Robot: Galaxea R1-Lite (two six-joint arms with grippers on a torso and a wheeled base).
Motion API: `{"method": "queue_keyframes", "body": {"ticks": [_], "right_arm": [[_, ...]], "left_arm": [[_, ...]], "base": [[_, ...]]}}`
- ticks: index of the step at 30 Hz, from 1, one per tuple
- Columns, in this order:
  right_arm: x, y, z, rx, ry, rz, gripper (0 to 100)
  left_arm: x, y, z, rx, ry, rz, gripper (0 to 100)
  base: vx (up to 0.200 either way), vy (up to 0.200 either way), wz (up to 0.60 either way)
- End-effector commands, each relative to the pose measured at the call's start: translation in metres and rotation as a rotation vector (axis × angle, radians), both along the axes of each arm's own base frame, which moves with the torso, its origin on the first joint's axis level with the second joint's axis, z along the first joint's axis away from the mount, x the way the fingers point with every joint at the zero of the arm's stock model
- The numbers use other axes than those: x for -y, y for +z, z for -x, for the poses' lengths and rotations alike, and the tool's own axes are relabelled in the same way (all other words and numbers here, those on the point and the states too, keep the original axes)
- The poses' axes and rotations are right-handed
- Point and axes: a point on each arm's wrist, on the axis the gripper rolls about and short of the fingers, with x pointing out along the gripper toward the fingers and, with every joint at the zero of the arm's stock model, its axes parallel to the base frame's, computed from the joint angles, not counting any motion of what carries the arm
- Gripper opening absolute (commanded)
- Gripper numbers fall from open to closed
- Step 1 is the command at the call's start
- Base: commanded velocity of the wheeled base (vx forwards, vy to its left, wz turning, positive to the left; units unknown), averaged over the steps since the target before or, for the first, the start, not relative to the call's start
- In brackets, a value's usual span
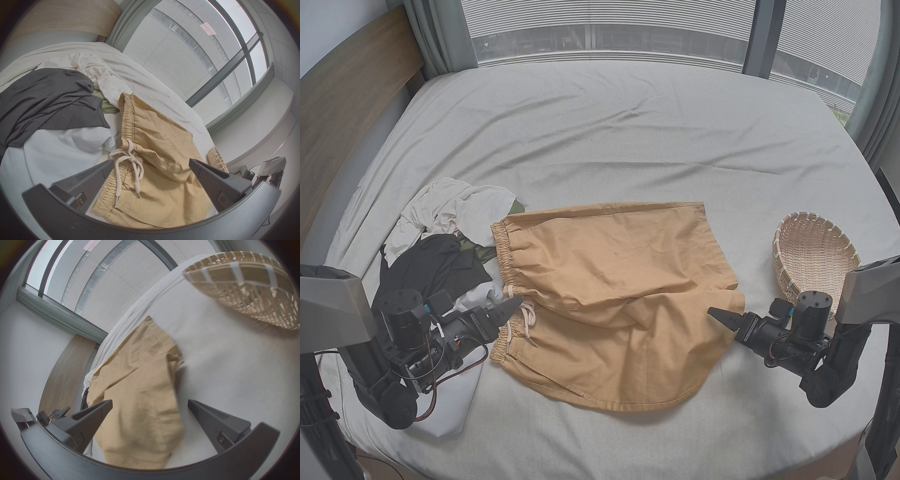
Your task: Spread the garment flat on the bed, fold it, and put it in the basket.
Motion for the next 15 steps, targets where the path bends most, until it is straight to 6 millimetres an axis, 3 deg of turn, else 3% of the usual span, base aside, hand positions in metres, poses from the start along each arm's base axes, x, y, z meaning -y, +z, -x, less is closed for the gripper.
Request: {"method": "queue_keyframes", "body": {"ticks": [1, 5, 15], "right_arm": [[-0.01, -0.003, 0.0, -0.004, 0.033, -0.002, 100], [-0.015, -0.001, 0.004, -0.01, 0.046, -0.012, 100], [-0.008, 0.022, 0.048, -0.073, 0.1, -0.077, 100]], "left_arm": [[-0.001, -0.001, 0.0, -0.005, 0.001, 0.0, 100], [-0.001, -0.001, 0.0, -0.005, 0.004, 0.0, 100], [-0.001, 0.0, 0.001, -0.003, 0.003, 0.0, 100]], "base": [[0.0, 0.0, 0.0], [0.0, 0.0, 0.0], [0.0, 0.0, 0.0]]}}
